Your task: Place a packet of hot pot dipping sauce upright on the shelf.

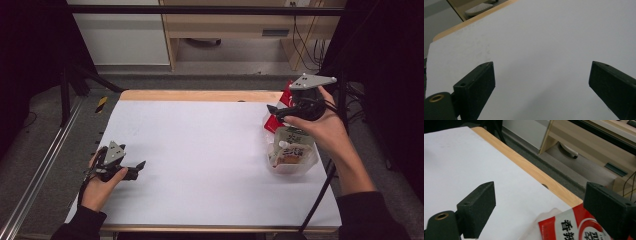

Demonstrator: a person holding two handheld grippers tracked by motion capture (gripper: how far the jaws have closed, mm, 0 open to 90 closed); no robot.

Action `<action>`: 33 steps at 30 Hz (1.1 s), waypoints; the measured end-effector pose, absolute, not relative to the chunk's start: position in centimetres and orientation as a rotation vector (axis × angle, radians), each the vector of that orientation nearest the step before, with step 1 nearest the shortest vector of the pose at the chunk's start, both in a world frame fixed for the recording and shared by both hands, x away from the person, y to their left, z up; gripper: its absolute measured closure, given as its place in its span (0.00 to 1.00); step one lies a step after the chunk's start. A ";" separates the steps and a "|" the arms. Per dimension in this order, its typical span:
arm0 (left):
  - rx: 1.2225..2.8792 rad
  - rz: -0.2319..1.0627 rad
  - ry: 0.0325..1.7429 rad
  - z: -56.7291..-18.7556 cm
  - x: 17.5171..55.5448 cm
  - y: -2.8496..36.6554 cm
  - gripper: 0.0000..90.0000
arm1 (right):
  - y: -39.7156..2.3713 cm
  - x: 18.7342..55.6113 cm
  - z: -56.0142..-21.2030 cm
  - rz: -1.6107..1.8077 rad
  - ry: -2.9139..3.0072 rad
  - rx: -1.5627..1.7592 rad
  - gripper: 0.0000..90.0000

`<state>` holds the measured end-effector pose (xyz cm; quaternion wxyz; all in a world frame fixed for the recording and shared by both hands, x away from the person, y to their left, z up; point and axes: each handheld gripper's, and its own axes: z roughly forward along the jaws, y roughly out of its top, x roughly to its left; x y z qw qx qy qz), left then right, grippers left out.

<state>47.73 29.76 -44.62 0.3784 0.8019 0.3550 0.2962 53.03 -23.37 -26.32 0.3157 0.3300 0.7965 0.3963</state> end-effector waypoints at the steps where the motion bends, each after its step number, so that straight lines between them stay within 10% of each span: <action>1: 2.050 0.756 0.908 -44.7 47.7 29.8 0.07 | -23.0 52.8 -26.4 1.050 2.099 0.866 0.13; 33: 2.081 0.749 0.899 -44.8 47.8 29.7 0.07 | -13.5 47.0 -39.5 1.161 2.242 0.965 0.10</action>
